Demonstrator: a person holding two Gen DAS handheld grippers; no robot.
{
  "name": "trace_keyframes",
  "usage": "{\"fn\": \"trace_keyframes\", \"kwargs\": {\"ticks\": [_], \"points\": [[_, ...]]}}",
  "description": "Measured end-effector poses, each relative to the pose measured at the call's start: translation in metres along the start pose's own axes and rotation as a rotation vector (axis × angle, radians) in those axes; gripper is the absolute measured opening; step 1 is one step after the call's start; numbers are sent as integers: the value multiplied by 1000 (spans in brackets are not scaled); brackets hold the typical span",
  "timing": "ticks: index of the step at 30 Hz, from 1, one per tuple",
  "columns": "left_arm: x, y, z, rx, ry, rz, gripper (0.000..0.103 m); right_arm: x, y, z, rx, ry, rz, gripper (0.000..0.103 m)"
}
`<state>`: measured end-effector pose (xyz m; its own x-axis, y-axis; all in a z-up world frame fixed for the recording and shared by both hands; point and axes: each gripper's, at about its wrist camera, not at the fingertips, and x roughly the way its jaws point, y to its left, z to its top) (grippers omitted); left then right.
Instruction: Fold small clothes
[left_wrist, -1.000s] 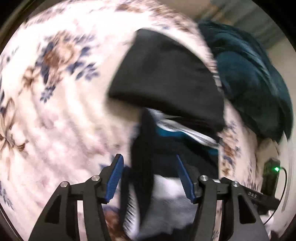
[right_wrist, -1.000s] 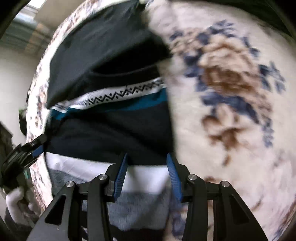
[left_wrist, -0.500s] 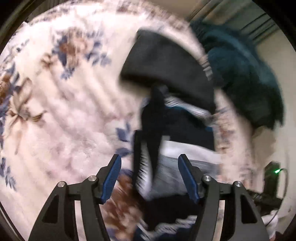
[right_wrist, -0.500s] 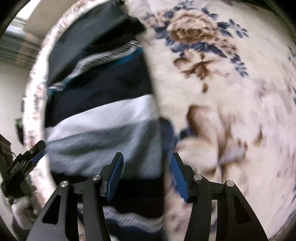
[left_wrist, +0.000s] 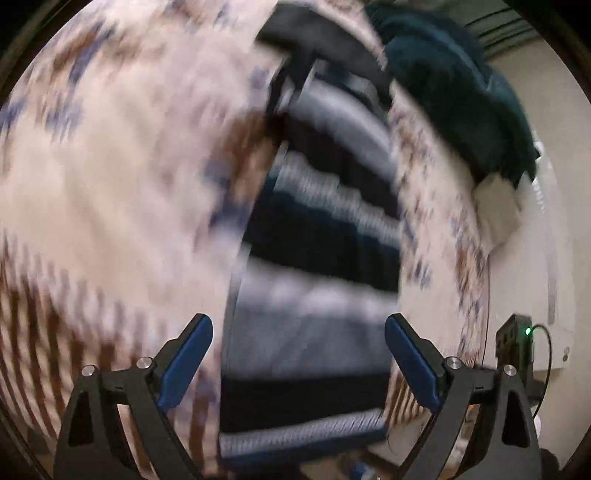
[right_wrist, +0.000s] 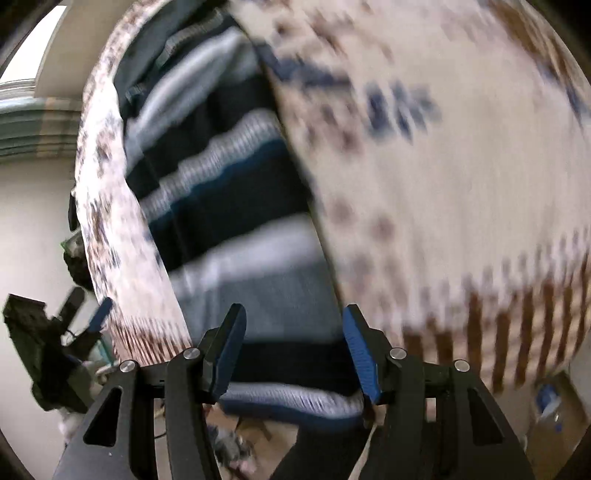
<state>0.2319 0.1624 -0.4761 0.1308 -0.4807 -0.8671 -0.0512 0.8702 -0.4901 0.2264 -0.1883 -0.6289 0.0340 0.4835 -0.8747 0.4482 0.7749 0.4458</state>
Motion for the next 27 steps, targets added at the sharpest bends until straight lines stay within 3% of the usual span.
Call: {"fn": "trace_keyframes", "kwargs": {"ticks": [4,8,16,24,25,26,27], "points": [[32,21,-55,-38,113,62,95,34,-35,-45,19,77,-3,57],[55,31,-85,-57,169,77,94,65,-59,-68,46,145,42,57],[52,19,-101,-50,154,66,94,99,-67,-87,42,195,188,57],[74,22,-109,-44,161,88,94,111,-57,-82,12,207,188,57],[74,21,-107,-53,146,85,92,116,-58,-81,10,211,188,57],[74,19,-106,-58,134,86,84,118,-58,-80,14,212,193,57],[71,17,-106,-64,107,83,64,120,-57,-79,17,212,197,57]]}}
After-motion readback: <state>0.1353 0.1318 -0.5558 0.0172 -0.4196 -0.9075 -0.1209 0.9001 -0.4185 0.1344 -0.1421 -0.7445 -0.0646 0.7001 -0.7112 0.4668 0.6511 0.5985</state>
